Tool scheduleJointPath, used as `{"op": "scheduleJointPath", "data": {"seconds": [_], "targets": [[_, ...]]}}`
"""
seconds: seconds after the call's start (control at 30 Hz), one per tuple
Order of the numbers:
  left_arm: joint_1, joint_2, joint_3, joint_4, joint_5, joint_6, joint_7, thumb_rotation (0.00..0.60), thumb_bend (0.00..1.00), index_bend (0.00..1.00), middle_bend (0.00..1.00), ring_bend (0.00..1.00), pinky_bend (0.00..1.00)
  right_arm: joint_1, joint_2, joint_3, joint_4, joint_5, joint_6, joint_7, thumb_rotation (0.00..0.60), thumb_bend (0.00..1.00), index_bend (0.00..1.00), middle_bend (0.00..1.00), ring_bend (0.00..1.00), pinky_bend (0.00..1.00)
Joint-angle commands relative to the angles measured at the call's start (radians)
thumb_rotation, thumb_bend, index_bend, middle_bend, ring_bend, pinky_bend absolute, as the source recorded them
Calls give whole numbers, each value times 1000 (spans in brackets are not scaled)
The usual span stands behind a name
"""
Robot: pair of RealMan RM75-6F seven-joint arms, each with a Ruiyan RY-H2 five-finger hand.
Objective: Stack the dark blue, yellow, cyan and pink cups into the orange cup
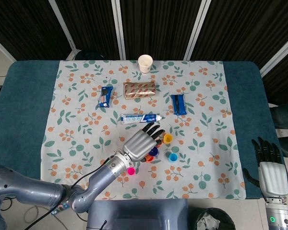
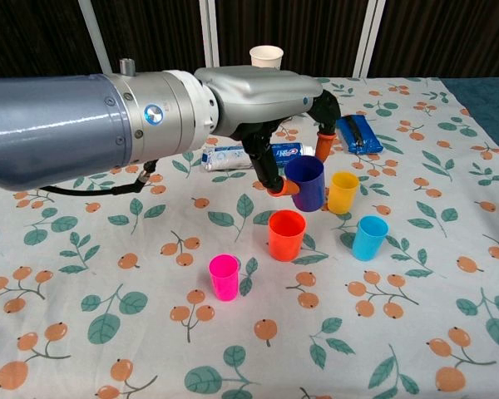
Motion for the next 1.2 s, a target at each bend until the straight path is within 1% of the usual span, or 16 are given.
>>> {"op": "scheduleJointPath", "data": {"seconds": [0.03, 0.4, 0.77, 0.87, 0.93, 1.03, 1.1, 1.2], "targets": [[-7, -13, 10, 10, -13, 1, 12, 600, 281, 464, 100, 0, 0, -2, 1, 2, 0, 1, 4, 3, 600, 336, 0, 0, 0, 36], [-13, -35, 38, 45, -36, 7, 27, 600, 281, 464, 99, 0, 0, -1, 0, 3, -2, 5, 1, 3, 600, 336, 0, 0, 0, 36], [-14, -34, 53, 42, -38, -9, 13, 600, 276, 455, 97, 0, 0, -2, -1, 7, -4, 14, 1, 2, 600, 336, 0, 0, 0, 36], [-14, -25, 62, 34, -46, -13, 17, 600, 236, 364, 81, 0, 0, -3, -1, 7, -5, 14, 3, 3, 600, 336, 0, 0, 0, 36], [-18, -15, 71, 26, -65, -16, 34, 600, 163, 244, 53, 0, 0, -3, -1, 7, -6, 15, 3, 3, 600, 336, 0, 0, 0, 36], [-32, 0, 83, 13, -114, -3, 84, 600, 123, 104, 22, 0, 0, -3, -1, 7, -7, 15, 3, 1, 600, 336, 0, 0, 0, 36], [-41, 7, 84, 0, -143, 16, 116, 600, 123, 48, 16, 0, 0, -3, -1, 7, -8, 16, 2, -1, 600, 335, 0, 0, 0, 36], [-41, 18, 75, -26, -142, 63, 136, 600, 122, 22, 15, 0, 0, -3, -2, 6, -8, 16, 1, -3, 600, 335, 0, 0, 0, 36]]}}
